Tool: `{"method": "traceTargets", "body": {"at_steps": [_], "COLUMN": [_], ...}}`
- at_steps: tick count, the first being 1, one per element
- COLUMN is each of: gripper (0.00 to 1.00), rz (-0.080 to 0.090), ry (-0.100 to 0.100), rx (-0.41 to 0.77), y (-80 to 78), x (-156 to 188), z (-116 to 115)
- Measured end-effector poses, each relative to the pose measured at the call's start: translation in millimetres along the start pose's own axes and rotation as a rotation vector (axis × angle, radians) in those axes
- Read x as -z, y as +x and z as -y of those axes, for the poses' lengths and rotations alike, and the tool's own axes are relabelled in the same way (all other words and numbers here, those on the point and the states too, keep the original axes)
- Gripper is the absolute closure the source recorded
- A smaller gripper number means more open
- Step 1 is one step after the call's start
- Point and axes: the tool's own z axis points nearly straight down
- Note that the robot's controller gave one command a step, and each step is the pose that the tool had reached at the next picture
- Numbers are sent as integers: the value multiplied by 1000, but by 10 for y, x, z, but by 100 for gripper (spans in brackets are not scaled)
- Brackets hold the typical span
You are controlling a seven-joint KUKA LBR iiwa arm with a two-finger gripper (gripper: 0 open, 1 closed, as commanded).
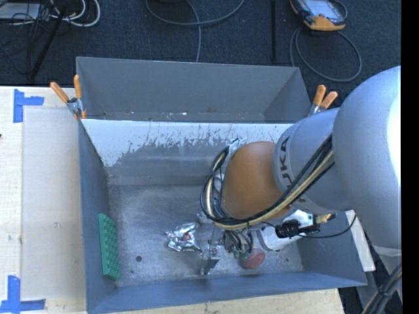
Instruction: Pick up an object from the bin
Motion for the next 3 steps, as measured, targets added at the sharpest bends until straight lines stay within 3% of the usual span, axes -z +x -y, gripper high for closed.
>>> {"method": "traceTargets", "body": {"at_steps": [1,2,3], "gripper": [0,100,100], "rz": [-2,3,5], "ry": [0,0,-3], "rx": [-82,-82,-36], "y": [124,108,-26], "x": [39,52,1460], "z": [-370,-365,-532]}}
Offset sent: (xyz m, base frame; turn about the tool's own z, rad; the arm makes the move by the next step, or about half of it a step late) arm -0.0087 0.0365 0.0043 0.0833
